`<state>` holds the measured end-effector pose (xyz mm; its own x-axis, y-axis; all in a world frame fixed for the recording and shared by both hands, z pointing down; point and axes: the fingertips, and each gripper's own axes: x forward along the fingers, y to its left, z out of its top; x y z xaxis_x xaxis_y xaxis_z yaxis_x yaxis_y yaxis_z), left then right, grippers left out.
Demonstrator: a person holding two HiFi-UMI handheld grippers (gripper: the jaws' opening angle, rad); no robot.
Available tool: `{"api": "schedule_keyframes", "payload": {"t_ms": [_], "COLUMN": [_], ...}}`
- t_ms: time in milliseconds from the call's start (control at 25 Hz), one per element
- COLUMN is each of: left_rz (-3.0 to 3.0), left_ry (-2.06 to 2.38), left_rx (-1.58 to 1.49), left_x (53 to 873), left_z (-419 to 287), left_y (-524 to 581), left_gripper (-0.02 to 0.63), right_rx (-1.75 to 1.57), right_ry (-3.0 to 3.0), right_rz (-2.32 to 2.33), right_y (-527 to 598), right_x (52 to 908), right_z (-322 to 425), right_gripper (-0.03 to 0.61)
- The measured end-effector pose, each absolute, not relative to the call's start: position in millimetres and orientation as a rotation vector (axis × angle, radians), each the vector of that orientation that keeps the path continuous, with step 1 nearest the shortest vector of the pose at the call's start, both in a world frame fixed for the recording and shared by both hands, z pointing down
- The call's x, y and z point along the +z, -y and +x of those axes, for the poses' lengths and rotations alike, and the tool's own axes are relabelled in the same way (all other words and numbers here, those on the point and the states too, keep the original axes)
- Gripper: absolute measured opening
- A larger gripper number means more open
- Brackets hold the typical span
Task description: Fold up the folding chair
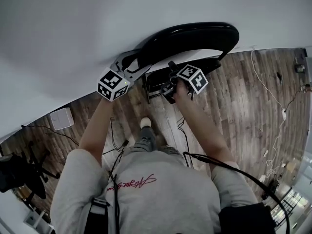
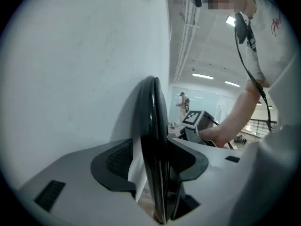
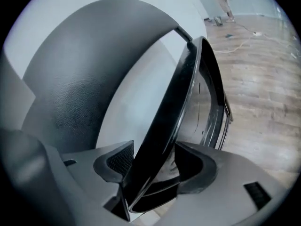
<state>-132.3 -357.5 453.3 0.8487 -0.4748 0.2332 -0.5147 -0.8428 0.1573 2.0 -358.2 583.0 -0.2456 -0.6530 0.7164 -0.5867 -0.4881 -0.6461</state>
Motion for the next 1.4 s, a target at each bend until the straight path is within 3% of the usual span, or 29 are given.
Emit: {"api": "schedule_keyframes", "payload": {"t_ms": [280, 560, 600, 680, 840, 920, 1120, 1400], "left_rz": [2.492, 2.499, 2.52, 2.568, 2.626, 2.643, 2.704, 2.731], "left_ry": [1.208, 1.274, 1.282, 1.295, 1.365, 1.414, 1.439, 1.452], "left_rx": [0.032, -0.168, -0.19, -0.231, -0.26, -0.254, -0.28, -0.318], "left_x": [477.4, 434.4, 422.3, 397.4, 355.6, 340.1, 308.5, 285.4], "left_z": [-186.7, -151.5, -144.3, -130.3, -109.5, -101.9, -83.1, -62.8], "left_y": [323.6, 268.0, 260.3, 244.6, 217.2, 202.2, 157.4, 108.8], "left_gripper": [0.222, 0.221, 0.214, 0.159, 0.043, 0.017, 0.015, 0.015], "right_rx": [-1.588, -1.066, -0.979, -0.791, -0.414, -0.243, -0.006, 0.018], "right_ry": [-1.829, -2.298, -2.329, -2.372, -2.48, -2.541, -2.601, -2.601], "right_rz": [-2.007, -1.891, -1.865, -1.831, -1.74, -1.675, -1.631, -1.635], "right_y": [323.3, 272.2, 265.6, 252.0, 221.7, 200.5, 150.8, 100.7], "right_x": [559.7, 485.2, 467.0, 426.9, 349.3, 319.1, 279.1, 271.6], "right_z": [-0.1, -37.0, -37.4, -32.5, -24.9, -25.2, -18.3, 0.6], "right_gripper": [0.255, 0.243, 0.223, 0.037, 0.032, 0.028, 0.025, 0.025]}}
